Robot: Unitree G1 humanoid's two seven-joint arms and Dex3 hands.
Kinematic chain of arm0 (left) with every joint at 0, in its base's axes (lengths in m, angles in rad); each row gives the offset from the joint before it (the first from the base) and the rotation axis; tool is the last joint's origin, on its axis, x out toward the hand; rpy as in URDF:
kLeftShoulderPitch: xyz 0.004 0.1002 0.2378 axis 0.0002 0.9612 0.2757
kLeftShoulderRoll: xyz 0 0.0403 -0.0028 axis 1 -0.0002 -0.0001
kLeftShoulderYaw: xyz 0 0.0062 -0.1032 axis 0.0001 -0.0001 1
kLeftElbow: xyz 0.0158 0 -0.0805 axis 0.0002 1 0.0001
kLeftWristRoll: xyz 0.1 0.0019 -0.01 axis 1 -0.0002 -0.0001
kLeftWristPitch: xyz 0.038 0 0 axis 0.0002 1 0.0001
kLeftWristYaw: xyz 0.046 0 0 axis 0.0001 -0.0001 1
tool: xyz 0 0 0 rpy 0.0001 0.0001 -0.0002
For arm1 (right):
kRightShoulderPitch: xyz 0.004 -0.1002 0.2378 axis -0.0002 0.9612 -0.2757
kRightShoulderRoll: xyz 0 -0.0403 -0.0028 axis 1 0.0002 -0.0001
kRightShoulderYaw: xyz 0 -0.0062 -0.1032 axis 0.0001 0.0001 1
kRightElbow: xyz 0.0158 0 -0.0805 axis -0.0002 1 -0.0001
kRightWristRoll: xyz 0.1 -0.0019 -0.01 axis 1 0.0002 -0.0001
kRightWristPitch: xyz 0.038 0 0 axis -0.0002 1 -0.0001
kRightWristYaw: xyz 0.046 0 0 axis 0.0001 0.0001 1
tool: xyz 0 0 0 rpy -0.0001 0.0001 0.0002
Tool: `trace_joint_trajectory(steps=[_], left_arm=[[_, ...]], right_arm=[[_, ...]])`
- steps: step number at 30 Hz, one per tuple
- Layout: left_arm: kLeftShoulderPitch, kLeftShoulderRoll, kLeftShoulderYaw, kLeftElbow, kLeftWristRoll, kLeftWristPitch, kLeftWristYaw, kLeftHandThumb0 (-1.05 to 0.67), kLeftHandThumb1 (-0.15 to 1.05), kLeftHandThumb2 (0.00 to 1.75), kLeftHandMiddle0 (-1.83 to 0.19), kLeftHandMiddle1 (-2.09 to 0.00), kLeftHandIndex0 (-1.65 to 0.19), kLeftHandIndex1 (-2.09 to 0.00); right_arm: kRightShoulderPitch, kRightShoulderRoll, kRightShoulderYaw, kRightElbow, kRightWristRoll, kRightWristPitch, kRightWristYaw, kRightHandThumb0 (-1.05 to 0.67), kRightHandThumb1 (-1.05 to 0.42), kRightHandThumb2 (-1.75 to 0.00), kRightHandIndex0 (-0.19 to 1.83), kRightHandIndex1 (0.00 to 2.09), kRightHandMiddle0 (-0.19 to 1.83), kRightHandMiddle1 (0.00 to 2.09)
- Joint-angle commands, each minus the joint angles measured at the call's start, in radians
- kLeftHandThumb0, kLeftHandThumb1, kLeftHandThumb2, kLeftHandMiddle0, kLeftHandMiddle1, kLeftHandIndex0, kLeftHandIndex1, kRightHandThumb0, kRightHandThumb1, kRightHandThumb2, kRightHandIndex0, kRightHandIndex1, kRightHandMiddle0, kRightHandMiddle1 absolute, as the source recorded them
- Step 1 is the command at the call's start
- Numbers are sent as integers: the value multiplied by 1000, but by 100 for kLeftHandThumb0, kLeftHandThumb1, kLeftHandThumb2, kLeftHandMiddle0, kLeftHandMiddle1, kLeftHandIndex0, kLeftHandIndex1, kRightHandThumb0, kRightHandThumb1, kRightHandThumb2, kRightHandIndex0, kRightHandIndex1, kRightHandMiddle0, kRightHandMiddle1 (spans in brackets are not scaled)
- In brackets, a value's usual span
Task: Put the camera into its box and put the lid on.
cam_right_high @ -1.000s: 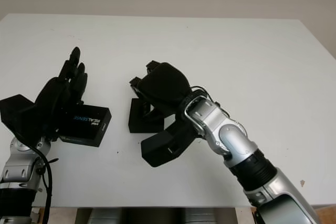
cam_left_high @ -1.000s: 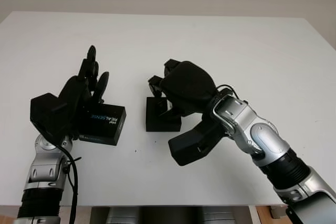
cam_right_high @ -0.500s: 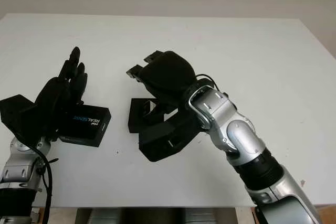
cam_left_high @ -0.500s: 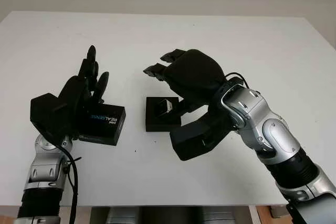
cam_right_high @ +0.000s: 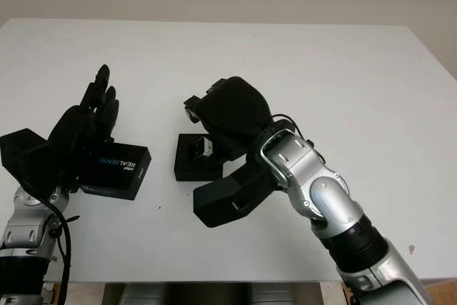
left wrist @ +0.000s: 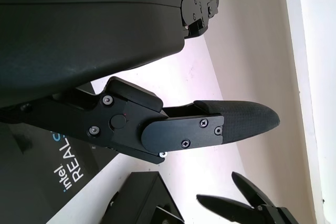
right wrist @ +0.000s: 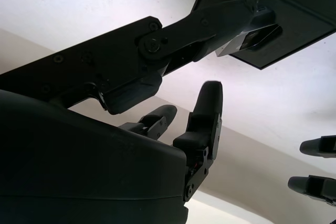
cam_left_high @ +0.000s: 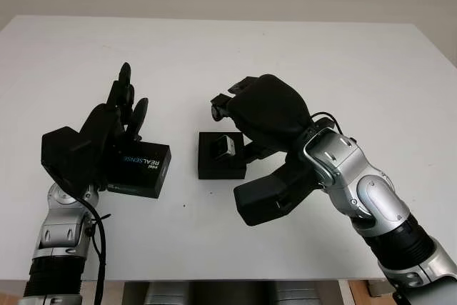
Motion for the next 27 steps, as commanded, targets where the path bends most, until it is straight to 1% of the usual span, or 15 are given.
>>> trace_joint_trajectory(steps=[1, 5, 6, 8, 9, 12, 19, 27], left_arm=[[-10, 0, 0, -17, -9, 3, -3, -87, 105, 52, 19, 0, 19, 0], [-13, 0, 0, -10, -4, -8, 0, -88, 105, 52, 19, 0, 19, 0], [-13, 1, -1, -10, -2, -7, 2, -88, 105, 52, 19, 0, 19, 0], [-13, 4, -3, -9, 3, -6, 0, -88, 105, 52, 19, 0, 19, 0], [-13, 4, -3, -11, 4, -4, 2, -88, 105, 53, 19, 0, 19, 0], [-10, 4, -3, -15, 6, -1, 3, -87, 105, 52, 19, 0, 19, 0], [-11, -1, 0, -10, 2, -10, 6, -88, 105, 50, 19, 0, 19, 0], [-12, -1, 0, -4, 2, -12, 7, -88, 105, 51, 19, 0, 19, 0]], right_arm=[[15, 8, -9, 15, 1, 13, -27, -86, -96, -5, 54, 28, 44, 119], [29, 19, -11, 42, 11, 17, -88, -86, -95, -5, 56, 34, 45, 125], [31, 20, -11, 50, 15, 15, -104, -86, -95, -5, 54, 39, 46, 127], [33, 23, -11, 66, 20, 14, -134, -86, -94, -5, 44, 63, 47, 133], [33, 23, -9, 74, 20, 14, -145, -86, -94, -5, 41, 71, 47, 135], [29, 25, -7, 93, 27, 15, -159, -86, -93, -5, 33, 88, 47, 140], [25, 32, 0, 126, 39, 15, -170, -87, -92, -5, 26, 103, 44, 141], [17, 31, 15, 136, 40, 14, -154, -89, -94, -6, 21, 108, 43, 142]])
